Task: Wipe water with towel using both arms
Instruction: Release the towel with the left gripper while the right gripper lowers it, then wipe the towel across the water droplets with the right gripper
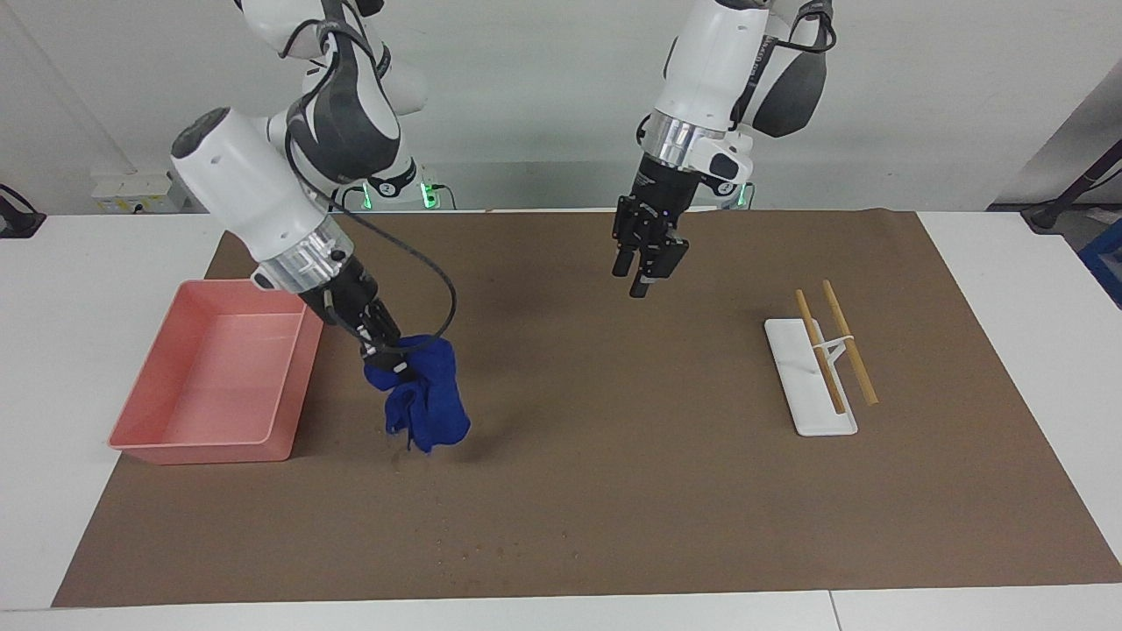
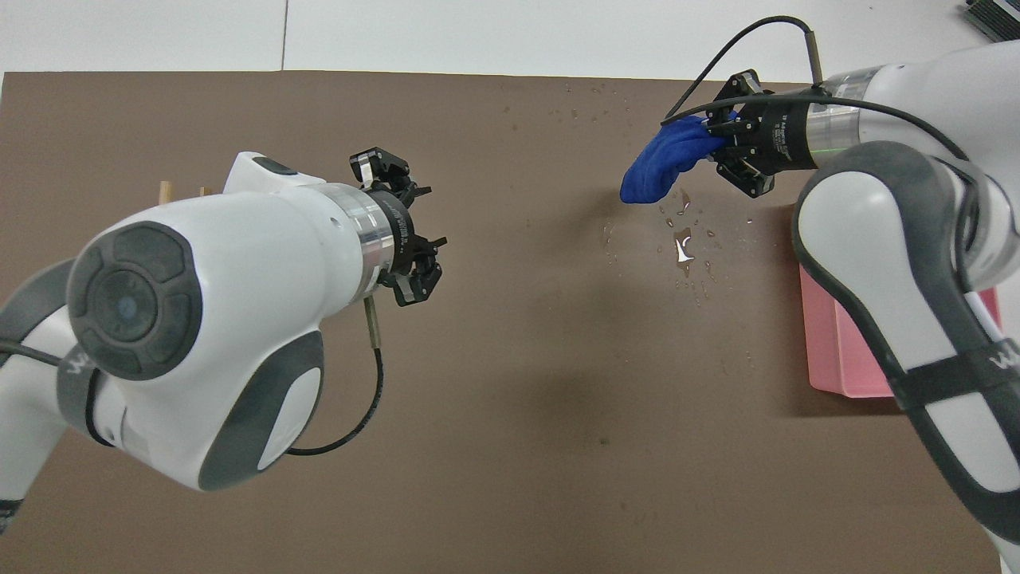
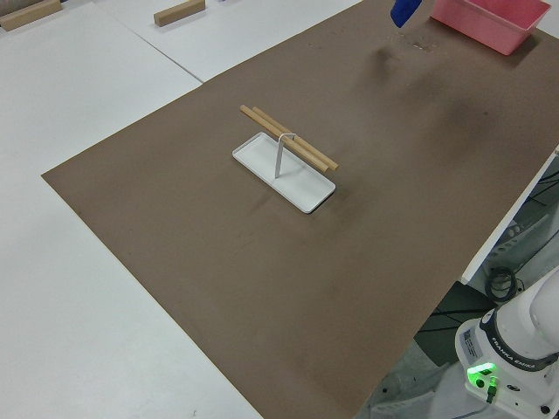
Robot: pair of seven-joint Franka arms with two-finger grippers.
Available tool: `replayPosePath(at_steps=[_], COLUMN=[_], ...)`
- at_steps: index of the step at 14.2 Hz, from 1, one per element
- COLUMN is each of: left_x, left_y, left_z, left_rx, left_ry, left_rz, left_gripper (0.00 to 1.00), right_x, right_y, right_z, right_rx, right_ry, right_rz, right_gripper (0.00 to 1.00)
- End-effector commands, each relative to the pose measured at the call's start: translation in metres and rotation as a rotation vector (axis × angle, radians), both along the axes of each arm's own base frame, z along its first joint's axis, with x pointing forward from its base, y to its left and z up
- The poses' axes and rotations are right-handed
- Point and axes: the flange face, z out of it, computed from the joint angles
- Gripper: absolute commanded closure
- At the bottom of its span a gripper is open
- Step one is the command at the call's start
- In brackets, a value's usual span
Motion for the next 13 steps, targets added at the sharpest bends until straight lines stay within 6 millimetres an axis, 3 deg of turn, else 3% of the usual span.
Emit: replayPosePath(at_steps=[1, 5, 9, 12, 13], left_x=[-0.001, -0.007, -0.03, -0.04, -0.04], left_y=[0.043, 0.095, 0.148, 0.177, 0.185], left_z=[-0.005, -0.02, -0.036, -0.049, -0.051], left_rx=[0.12, 0.298, 0.39, 0.403, 0.399], left_ry=[0.032, 0.11, 0.204, 0.22, 0.22], left_rz=[-0.129, -0.54, -1.123, -1.309, -1.373], left_gripper=[0.58, 0.86, 0.9, 0.91, 0.98], right_x=[0.026, 0.033, 0.034, 0.037, 0.038], right_y=[-0.01, -0.043, -0.058, -0.051, -0.051], right_z=[-0.035, -0.094, -0.167, -0.205, -0.214], right_rx=[-0.067, -0.123, -0.147, -0.163, -0.198], right_ry=[-0.073, -0.062, 0.008, 0.023, 0.016], right_rz=[0.04, 0.121, 0.194, 0.212, 0.231], right_gripper=[1.0, 1.0, 1.0, 1.0, 1.0])
